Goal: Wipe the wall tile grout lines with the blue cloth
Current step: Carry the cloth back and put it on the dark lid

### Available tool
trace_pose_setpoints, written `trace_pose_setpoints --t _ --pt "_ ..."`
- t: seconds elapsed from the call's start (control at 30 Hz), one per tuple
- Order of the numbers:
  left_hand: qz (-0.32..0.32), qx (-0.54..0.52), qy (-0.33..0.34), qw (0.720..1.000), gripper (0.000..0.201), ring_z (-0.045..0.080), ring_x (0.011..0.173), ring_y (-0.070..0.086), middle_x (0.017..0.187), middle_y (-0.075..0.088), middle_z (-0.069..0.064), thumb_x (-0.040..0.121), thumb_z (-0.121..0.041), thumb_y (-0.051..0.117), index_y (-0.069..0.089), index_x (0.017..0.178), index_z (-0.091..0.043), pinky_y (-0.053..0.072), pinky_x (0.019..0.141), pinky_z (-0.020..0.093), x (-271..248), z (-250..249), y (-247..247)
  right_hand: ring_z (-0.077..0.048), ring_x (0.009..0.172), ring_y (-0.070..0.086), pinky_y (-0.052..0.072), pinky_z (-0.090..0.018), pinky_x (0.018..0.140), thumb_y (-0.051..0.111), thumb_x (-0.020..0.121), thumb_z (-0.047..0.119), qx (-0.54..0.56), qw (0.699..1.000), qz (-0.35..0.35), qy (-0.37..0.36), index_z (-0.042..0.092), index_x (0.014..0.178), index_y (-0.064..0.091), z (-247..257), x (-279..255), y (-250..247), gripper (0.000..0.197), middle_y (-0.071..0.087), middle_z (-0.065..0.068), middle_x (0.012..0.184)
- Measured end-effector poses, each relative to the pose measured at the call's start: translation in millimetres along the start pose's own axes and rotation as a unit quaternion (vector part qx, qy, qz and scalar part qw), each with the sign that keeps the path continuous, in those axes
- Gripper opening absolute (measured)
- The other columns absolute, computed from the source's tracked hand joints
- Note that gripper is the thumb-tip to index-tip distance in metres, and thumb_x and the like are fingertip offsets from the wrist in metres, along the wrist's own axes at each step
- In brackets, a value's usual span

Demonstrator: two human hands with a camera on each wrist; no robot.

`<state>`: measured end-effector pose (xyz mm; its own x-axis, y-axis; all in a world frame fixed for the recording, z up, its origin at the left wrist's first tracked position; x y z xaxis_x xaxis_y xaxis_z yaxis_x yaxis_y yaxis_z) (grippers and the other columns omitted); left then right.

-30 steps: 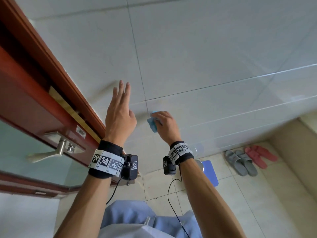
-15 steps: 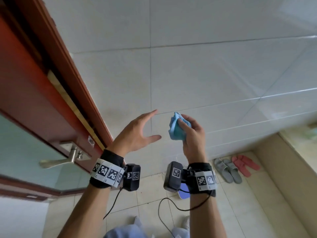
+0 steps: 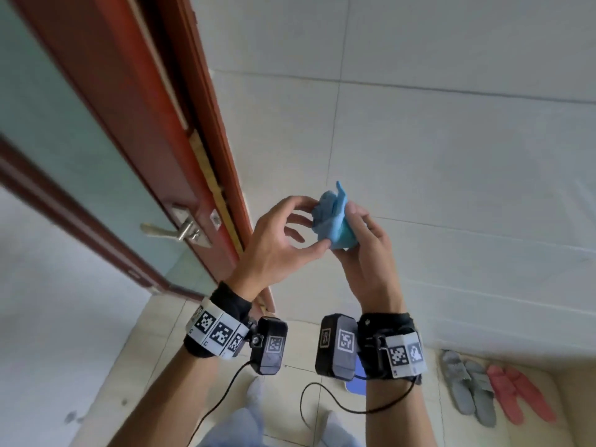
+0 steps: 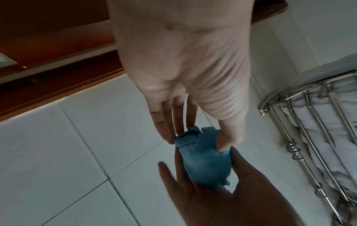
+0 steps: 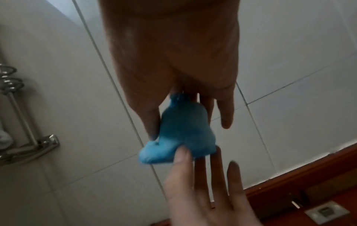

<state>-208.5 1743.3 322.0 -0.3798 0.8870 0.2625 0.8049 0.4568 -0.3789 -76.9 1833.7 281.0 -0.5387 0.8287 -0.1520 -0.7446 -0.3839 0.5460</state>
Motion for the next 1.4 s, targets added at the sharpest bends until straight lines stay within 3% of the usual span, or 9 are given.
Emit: trace_pose_setpoints --t 0.2,0.33,0.53,0.73,0.87,0.97,1.07,1.17,1.4 --pt "-0.095 -0.045 -0.111 0.988 0.039 0.016 0.106 0.072 0.121 0.072 -0.004 0.091 -0.017 0.080 0.064 0.127 -0.016 0.059 0.093 0.050 -40.6 -7.0 -23.8 -0.030 0.121 0.068 0.052 -0.043 0.106 0.070 0.094 0.020 -0.068 0.985 0.151 0.038 0.007 0.134 0.065 -3.6 -24.6 17.8 0.042 0.070 -0.017 0.129" --pt "-0.138 0.059 -0.122 0.981 0.053 0.011 0.114 0.068 0.131 0.066 -0.008 0.091 -0.034 0.081 0.060 0.139 -0.023 0.062 0.091 0.037 -76.2 -23.5 -59.3 -0.029 0.112 0.071 0.057 -0.038 0.098 0.071 0.096 0.014 -0.050 0.984 0.151 0.083 0.003 0.133 0.064 -21.9 -40.6 47.9 0.040 0.071 -0.020 0.126" --pt "-0.172 0.249 -0.040 0.952 0.069 0.000 0.121 0.058 0.138 0.058 -0.008 0.083 -0.027 0.088 0.056 0.144 -0.017 0.044 0.096 0.013 -164.1 -71.9 -126.1 -0.024 0.097 0.074 0.063 -0.034 0.082 0.072 0.097 0.035 -0.031 0.975 0.159 0.152 -0.006 0.127 0.059 -58.3 -99.3 129.0 0.052 0.076 -0.010 0.106" --pt "-0.302 0.280 -0.092 0.907 0.065 0.009 0.111 0.064 0.131 0.064 -0.011 0.082 -0.024 0.088 0.058 0.139 -0.019 0.056 0.089 0.030 -321.1 -87.5 -211.1 -0.028 0.104 0.076 0.061 -0.044 0.091 0.066 0.091 0.065 -0.176 0.890 0.360 0.219 0.012 0.123 0.072 -133.5 -212.4 240.5 0.062 0.077 -0.013 0.115" --pt "-0.386 0.275 -0.151 0.867 0.059 0.010 0.104 0.067 0.122 0.068 -0.013 0.084 -0.025 0.087 0.060 0.135 -0.019 0.058 0.083 0.027 -460.5 -85.5 -253.9 -0.027 0.106 0.075 0.060 -0.042 0.093 0.062 0.098 0.054 -0.156 0.834 0.459 0.261 0.017 0.106 0.081 -202.4 -313.6 290.7 0.042 0.078 -0.012 0.110" --pt "-0.469 0.236 -0.217 0.823 0.054 0.009 0.097 0.070 0.114 0.071 -0.009 0.084 -0.026 0.088 0.062 0.130 -0.017 0.060 0.077 0.023 -561.9 -66.0 -271.1 -0.032 0.110 0.073 0.056 -0.045 0.100 0.070 0.094 0.045 -0.174 0.799 0.484 0.311 0.008 0.125 0.068 -271.3 -385.0 311.3 0.049 0.075 -0.014 0.117" --pt "-0.548 0.194 -0.290 0.761 0.048 0.008 0.088 0.072 0.106 0.073 -0.006 0.084 -0.027 0.087 0.064 0.125 -0.016 0.062 0.075 0.027 -654.9 -36.6 -279.6 -0.032 0.113 0.072 0.057 -0.047 0.100 0.079 0.088 0.036 -0.197 0.750 0.510 0.371 0.017 0.133 0.063 -335.7 -452.3 320.6 0.052 0.074 -0.013 0.122" --pt "-0.575 0.173 -0.363 0.712 0.044 0.008 0.081 0.072 0.100 0.075 -0.005 0.086 -0.034 0.085 0.066 0.121 -0.016 0.061 0.072 0.026 -731.5 -6.9 -281.8 -0.028 0.109 0.074 0.060 -0.043 0.095 0.081 0.089 0.027 -0.232 0.714 0.531 0.393 0.018 0.130 0.064 -390.4 -502.8 326.2 0.046 0.076 -0.010 0.117" --pt "-0.524 0.179 -0.490 0.673 0.045 0.015 0.087 0.070 0.111 0.074 0.004 0.095 -0.038 0.076 0.062 0.127 -0.009 0.059 0.079 0.026 -858.8 38.9 -289.3 -0.031 0.097 0.075 0.063 -0.033 0.076 0.079 0.087 0.004 -0.342 0.625 0.574 0.404 0.010 0.115 0.071 -510.2 -590.7 371.4 0.030 0.076 -0.018 0.110"
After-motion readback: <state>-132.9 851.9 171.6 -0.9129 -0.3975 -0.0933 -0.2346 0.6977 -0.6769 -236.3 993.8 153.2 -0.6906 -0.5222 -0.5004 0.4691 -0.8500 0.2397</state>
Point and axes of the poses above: each hand's wrist, its own x-axis towards the middle knuckle, its own y-axis out of the palm, z = x × y, the point moved 6 cm from there along x, towards the middle knuckle
